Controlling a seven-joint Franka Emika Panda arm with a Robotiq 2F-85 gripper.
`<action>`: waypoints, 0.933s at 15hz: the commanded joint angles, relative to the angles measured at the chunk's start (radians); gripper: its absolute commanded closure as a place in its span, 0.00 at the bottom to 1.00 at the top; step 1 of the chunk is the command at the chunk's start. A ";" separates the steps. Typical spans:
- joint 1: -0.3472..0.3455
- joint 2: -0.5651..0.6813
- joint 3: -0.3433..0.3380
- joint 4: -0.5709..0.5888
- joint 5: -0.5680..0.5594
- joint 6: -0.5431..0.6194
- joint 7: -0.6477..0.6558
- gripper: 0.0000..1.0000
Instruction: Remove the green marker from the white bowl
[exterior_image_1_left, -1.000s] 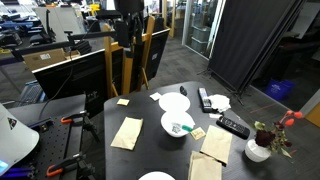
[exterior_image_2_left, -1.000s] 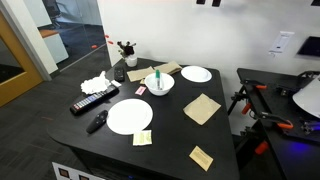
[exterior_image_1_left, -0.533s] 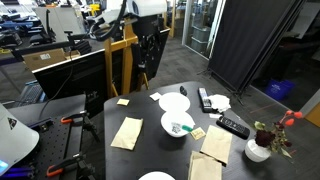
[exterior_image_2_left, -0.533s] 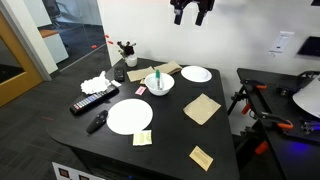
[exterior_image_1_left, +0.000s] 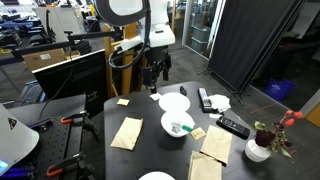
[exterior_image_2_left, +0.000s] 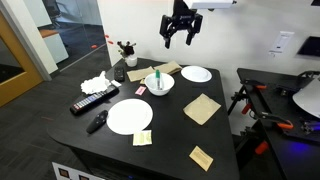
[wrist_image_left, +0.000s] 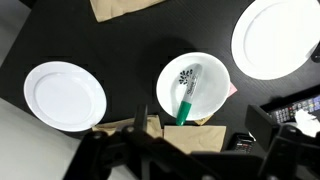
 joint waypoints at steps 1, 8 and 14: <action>0.037 0.090 -0.036 0.058 -0.080 0.039 0.116 0.00; 0.052 0.084 -0.051 0.038 -0.053 0.026 0.079 0.00; 0.057 0.175 -0.059 0.073 -0.029 0.107 0.084 0.00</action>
